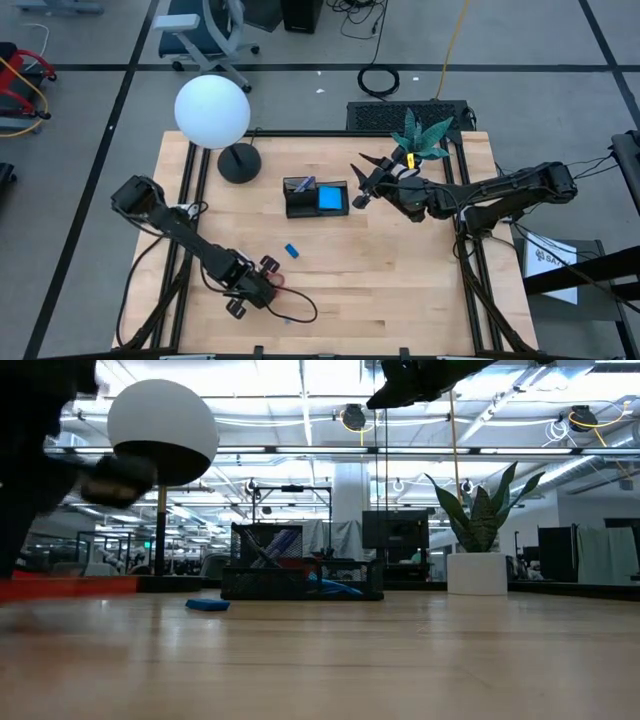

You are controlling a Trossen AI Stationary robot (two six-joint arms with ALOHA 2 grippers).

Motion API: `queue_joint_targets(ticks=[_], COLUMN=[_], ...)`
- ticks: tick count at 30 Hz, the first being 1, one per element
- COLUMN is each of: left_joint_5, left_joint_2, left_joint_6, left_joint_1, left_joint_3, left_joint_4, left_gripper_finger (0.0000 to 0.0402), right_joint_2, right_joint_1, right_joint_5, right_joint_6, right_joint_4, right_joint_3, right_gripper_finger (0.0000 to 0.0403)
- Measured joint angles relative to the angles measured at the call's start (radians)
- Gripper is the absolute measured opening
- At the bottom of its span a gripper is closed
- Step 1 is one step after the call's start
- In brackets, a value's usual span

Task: Pick and place office supplies into organizer
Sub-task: Put the orange scissors into the black mesh organizer

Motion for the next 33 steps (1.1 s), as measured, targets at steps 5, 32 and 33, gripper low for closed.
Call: queue_joint_targets(ticks=[5,32,33], left_joint_5=[-0.015,-0.251,-0.243], left_joint_2=[-0.100,-0.538,-0.561], left_joint_6=[-0.028,0.105,0.117], left_joint_1=[0.000,0.324,0.344], left_joint_3=[0.003,-0.136,-0.159], left_joint_4=[0.015,0.441,0.497], left_gripper_finger=[0.0022,0.0021,0.0021], right_joint_2=[0.000,0.000,0.000], right_joint_1=[0.000,0.000,0.000], right_joint_5=[0.000,0.000,0.000], right_joint_6=[0.003,0.028,0.029], right_joint_4=[0.000,-0.011,-0.014], right_joint_3=[0.000,0.000,0.000], right_gripper_finger=[0.0147,0.0140,0.0141])
